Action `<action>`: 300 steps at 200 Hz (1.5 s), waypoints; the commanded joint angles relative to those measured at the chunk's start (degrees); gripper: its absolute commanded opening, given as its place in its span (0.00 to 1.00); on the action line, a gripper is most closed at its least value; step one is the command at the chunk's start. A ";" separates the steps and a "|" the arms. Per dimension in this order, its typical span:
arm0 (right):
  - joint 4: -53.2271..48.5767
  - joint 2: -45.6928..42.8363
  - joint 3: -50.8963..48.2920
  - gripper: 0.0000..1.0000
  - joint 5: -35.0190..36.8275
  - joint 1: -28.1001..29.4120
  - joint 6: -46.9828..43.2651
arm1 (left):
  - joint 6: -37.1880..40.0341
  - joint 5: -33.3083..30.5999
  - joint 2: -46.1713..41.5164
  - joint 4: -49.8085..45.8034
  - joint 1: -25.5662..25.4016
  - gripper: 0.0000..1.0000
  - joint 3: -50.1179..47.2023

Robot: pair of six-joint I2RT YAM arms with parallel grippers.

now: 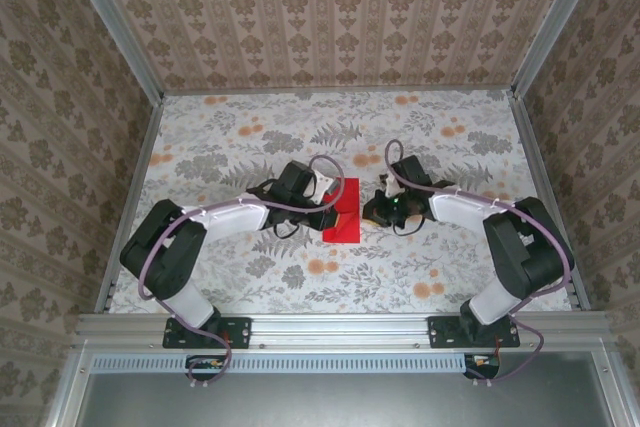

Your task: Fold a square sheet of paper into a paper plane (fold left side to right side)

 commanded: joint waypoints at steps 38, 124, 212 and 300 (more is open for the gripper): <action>-0.66 5.51 1.74 0.05 3.27 4.79 0.03 | -0.09 1.14 -0.47 -1.34 1.62 0.00 -0.28; -9.52 10.07 5.22 0.04 6.65 6.18 -3.76 | 3.00 -1.04 2.58 -6.47 2.81 0.00 1.90; -11.17 9.83 5.86 0.04 7.20 6.18 -5.05 | 4.94 -1.43 6.29 -7.17 4.73 0.00 4.97; -11.98 10.03 6.16 0.04 6.86 6.23 -5.83 | 4.92 -2.05 9.38 -6.31 5.18 0.00 6.72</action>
